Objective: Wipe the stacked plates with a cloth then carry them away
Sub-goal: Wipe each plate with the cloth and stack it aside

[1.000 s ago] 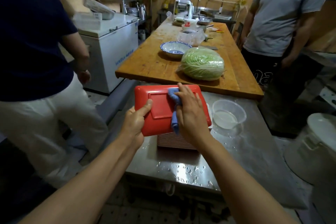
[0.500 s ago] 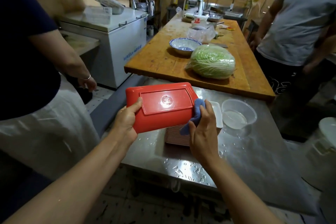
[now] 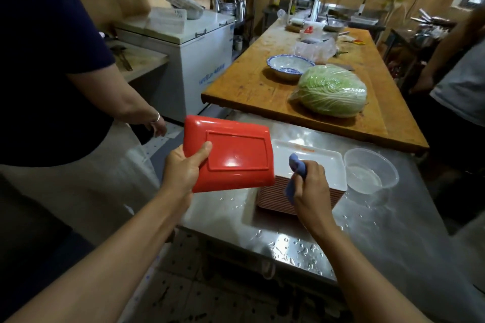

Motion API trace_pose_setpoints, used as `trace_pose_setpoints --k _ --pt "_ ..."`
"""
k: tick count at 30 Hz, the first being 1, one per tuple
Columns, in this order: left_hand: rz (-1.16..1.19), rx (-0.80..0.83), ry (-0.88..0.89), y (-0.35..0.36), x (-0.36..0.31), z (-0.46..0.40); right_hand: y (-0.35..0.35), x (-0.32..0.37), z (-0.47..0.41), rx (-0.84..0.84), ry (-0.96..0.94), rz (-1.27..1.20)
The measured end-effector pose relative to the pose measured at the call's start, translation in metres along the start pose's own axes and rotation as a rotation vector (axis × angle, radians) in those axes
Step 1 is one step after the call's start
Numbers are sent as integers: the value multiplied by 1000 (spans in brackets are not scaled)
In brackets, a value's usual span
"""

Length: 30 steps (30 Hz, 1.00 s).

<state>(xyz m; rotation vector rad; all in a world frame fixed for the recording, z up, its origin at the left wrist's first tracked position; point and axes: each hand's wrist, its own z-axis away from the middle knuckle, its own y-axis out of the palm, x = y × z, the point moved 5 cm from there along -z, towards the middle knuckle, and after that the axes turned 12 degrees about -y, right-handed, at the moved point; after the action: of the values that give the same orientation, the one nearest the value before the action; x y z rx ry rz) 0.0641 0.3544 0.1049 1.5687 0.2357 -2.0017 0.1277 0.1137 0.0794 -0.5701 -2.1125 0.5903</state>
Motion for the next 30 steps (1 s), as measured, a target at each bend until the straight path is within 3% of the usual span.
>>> trace_pose_setpoints --k 5,12,19,30 --pt "-628 -58 394 -19 -9 -8 9 6 -7 63 12 -32" --pt "-1291 -10 709 -16 54 -37 17 5 -9 62 64 -38" --pt "-1550 125 873 -10 102 -66 19 -13 -3 10 167 -31" --pt "-1635 288 739 -20 142 -88 17 -21 -3 -43 197 -37"
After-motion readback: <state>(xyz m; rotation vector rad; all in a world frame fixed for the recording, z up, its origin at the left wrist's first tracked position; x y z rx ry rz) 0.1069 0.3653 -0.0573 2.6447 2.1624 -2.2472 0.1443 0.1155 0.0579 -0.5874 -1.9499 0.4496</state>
